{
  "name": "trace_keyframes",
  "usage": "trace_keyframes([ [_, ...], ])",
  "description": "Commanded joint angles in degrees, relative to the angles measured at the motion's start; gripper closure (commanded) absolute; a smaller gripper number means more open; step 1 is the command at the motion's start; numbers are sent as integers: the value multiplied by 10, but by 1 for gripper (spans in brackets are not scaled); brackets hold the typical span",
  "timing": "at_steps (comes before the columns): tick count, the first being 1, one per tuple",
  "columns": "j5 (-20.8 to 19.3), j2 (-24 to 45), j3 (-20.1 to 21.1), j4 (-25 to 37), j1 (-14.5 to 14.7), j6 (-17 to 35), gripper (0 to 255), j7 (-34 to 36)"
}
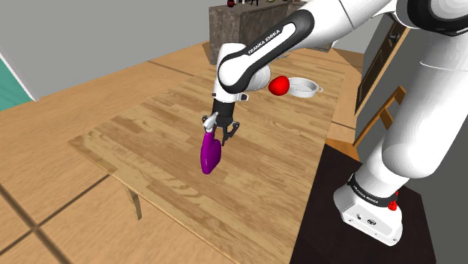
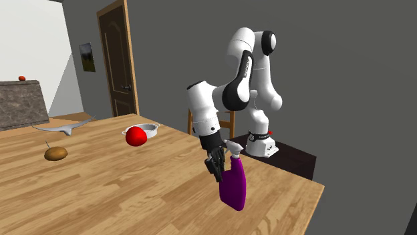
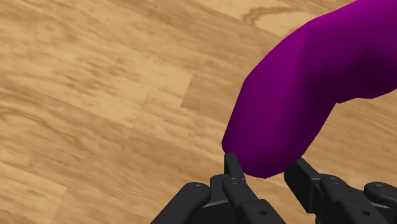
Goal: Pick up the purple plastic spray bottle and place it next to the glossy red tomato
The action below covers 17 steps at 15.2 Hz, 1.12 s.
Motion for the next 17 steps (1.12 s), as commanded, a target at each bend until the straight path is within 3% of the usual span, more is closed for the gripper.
trace_keyframes([
  [1, 0, 0, 0, 0, 0, 0, 255, 0],
  [4, 0, 0, 0, 0, 0, 0, 255, 0],
  [17, 2, -65, -1, 31, -6, -93, 255, 20],
])
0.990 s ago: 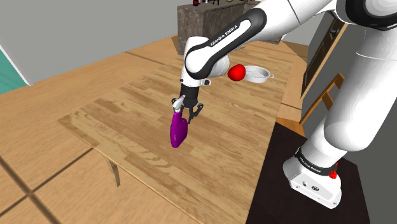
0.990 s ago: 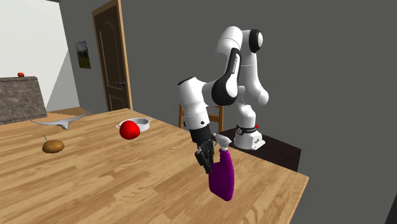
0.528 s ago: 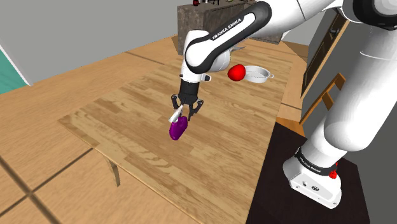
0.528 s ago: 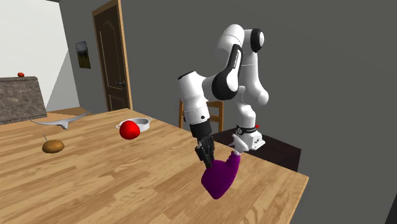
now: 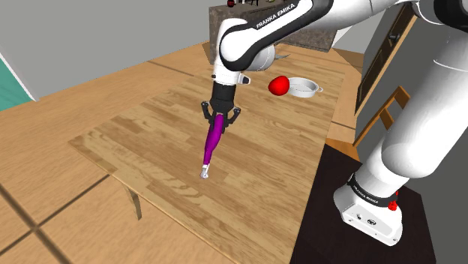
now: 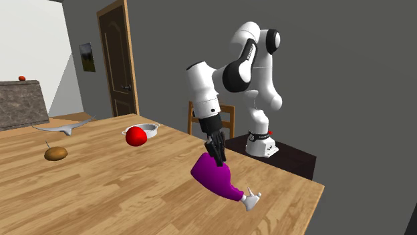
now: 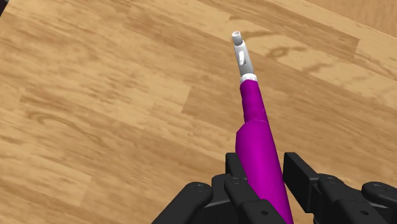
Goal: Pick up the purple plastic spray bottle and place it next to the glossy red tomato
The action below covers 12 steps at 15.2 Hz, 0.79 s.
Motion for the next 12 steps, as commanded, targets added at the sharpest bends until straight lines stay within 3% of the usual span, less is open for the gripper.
trace_keyframes([
  [1, 0, -9, 0, 5, -1, -14, 255, 3],
  [12, -1, -48, -4, 49, -5, -94, 255, 21],
])
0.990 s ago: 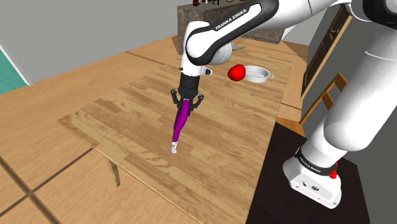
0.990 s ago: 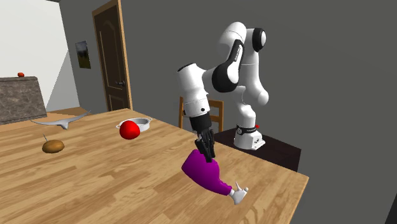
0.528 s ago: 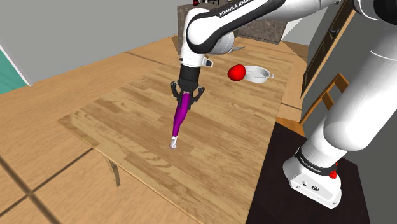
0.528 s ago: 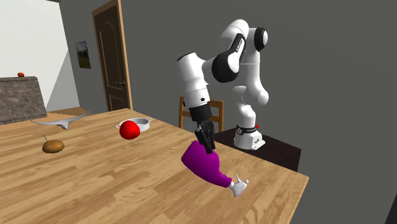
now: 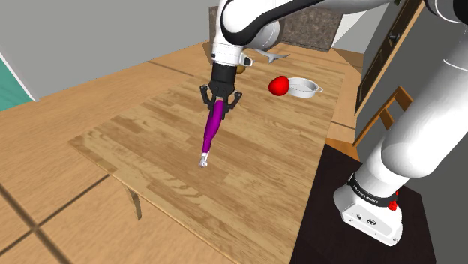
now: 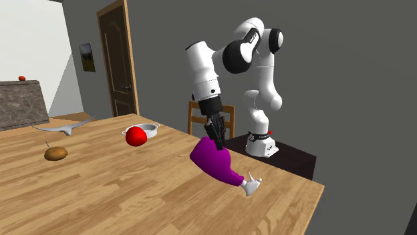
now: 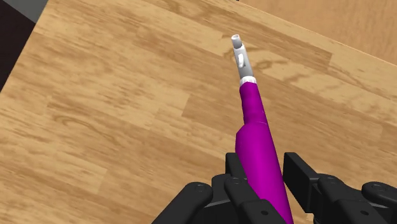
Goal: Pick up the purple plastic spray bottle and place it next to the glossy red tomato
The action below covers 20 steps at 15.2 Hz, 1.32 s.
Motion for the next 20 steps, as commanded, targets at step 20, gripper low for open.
trace_keyframes([
  [20, -7, -39, -8, 120, -7, -153, 255, 39],
])
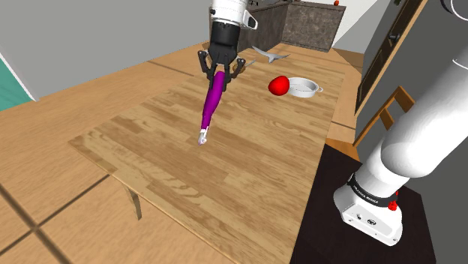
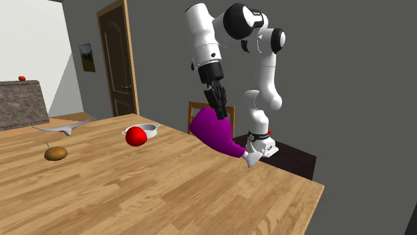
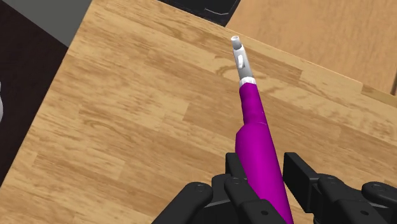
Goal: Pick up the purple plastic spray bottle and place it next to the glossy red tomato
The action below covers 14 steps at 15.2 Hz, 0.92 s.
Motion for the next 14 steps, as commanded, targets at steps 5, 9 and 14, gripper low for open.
trace_keyframes([
  [5, -3, -2, -2, 44, -1, -44, 255, 13],
  [9, -5, 1, -2, 77, -2, -73, 255, 22],
  [14, -8, 7, -3, 121, -2, -110, 255, 35],
])
